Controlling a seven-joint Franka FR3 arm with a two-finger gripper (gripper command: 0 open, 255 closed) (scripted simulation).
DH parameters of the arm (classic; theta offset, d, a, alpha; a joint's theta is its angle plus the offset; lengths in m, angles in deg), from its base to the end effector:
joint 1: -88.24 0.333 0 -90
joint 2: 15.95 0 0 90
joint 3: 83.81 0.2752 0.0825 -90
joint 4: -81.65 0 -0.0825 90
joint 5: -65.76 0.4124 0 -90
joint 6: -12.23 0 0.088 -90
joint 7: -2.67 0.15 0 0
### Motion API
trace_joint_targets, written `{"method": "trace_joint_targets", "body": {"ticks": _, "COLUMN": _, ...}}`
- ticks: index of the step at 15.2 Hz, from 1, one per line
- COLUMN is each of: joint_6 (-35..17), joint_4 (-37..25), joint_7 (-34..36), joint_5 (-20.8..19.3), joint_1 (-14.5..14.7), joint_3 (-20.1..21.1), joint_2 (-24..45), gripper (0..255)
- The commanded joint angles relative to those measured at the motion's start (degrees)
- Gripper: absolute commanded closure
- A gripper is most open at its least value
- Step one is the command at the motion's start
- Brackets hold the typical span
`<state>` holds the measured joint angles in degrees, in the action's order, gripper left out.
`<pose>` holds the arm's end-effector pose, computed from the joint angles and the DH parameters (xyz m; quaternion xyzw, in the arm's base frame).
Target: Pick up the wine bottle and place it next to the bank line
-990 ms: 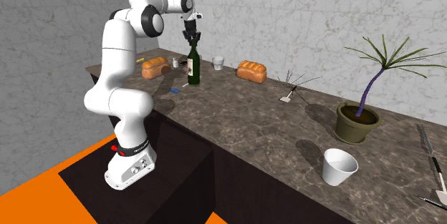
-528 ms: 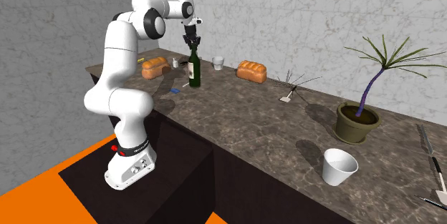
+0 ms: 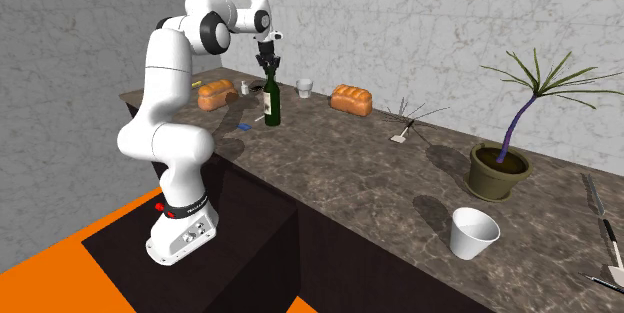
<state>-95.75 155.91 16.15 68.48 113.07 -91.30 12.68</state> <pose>0.6863 0.2354 0.3841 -0.9982 -0.0367 -0.0469 0.0047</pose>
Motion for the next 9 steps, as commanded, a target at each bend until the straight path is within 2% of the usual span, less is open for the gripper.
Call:
{"method": "trace_joint_targets", "body": {"ticks": 1, "joint_6": -0.1, "joint_4": 0.0, "joint_7": 0.0, "joint_5": 0.0, "joint_1": 0.0, "joint_3": 0.0, "joint_2": 0.0, "gripper": 255}}
{"method": "trace_joint_targets", "body": {"ticks": 4, "joint_6": -0.1, "joint_4": 0.0, "joint_7": 0.0, "joint_5": 0.0, "joint_1": 0.0, "joint_3": 0.0, "joint_2": 0.0, "gripper": 255}}
{"method": "trace_joint_targets", "body": {"ticks": 5, "joint_6": -0.1, "joint_4": 0.0, "joint_7": 0.0, "joint_5": 0.0, "joint_1": 0.0, "joint_3": 0.0, "joint_2": 0.0, "gripper": 0}}
{"method": "trace_joint_targets", "body": {"ticks": 9, "joint_6": -0.1, "joint_4": 0.0, "joint_7": 0.0, "joint_5": 0.0, "joint_1": 0.0, "joint_3": 0.0, "joint_2": 0.0, "gripper": 0}}
